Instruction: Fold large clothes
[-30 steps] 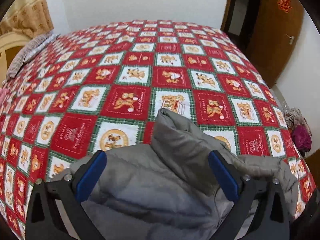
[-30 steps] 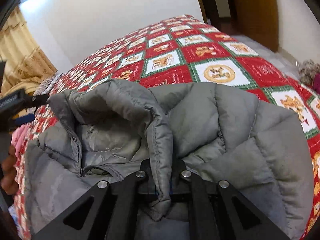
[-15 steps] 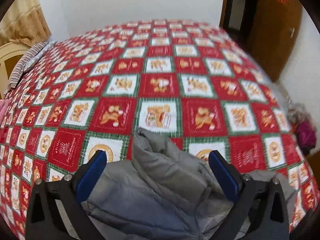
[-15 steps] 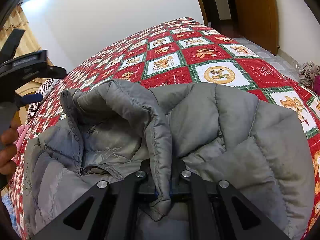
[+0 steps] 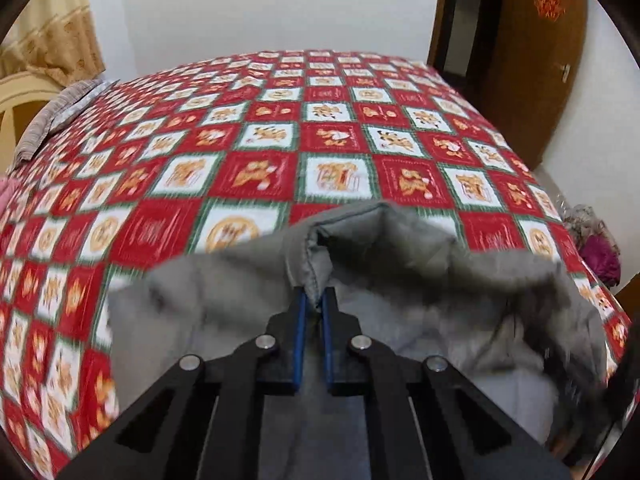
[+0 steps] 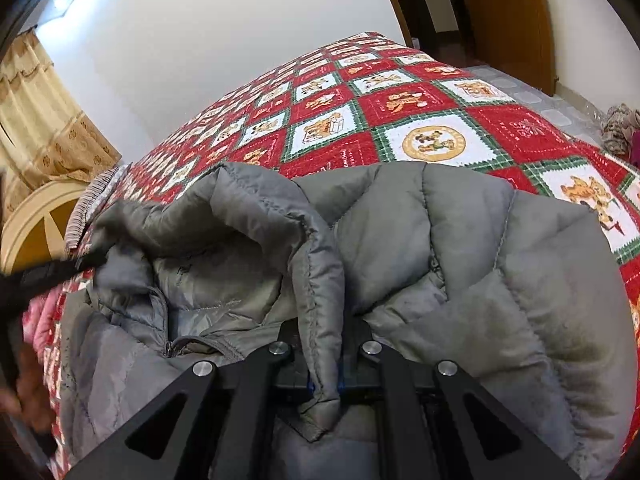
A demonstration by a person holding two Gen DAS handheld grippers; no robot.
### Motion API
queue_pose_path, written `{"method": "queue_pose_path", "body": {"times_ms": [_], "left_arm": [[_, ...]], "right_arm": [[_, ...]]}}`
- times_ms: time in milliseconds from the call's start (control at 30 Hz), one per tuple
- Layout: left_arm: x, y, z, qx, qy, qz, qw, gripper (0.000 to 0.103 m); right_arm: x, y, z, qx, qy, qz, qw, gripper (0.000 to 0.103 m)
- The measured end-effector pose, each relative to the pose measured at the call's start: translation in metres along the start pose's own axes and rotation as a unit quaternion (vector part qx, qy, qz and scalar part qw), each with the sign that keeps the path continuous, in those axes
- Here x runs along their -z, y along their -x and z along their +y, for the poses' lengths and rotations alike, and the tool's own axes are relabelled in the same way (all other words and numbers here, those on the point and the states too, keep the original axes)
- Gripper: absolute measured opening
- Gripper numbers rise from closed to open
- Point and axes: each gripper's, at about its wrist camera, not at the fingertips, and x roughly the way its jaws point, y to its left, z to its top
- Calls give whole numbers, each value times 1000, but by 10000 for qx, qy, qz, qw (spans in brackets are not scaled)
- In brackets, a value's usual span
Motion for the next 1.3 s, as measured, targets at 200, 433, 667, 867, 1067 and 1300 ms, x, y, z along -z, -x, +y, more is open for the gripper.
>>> {"method": "queue_pose_path", "body": {"times_ms": [200, 433, 667, 867, 1067, 1300], "left_arm": [[51, -46, 43, -587, 741, 39, 9955, 8], [26, -30, 49, 240, 1172, 182, 9927, 45], [-34, -9, 34, 494, 1114, -519, 9912, 103], [-45, -83, 19, 624, 1408, 775, 9850, 38], [-4, -54, 17, 459, 901, 332, 9943, 9], [43, -58, 36, 25, 1022, -109, 9947, 14]], "right_arm": [[-1, 1, -12, -330, -401, -36, 9986, 5], [2, 1, -1, -53, -108, -88, 9999, 8], [3, 2, -1, -55, -88, -128, 9999, 8], [4, 2, -2, -105, -109, -136, 9998, 8], [3, 2, -3, -139, -144, -123, 9997, 8], [3, 3, -8, -260, -237, -109, 9993, 8]]}}
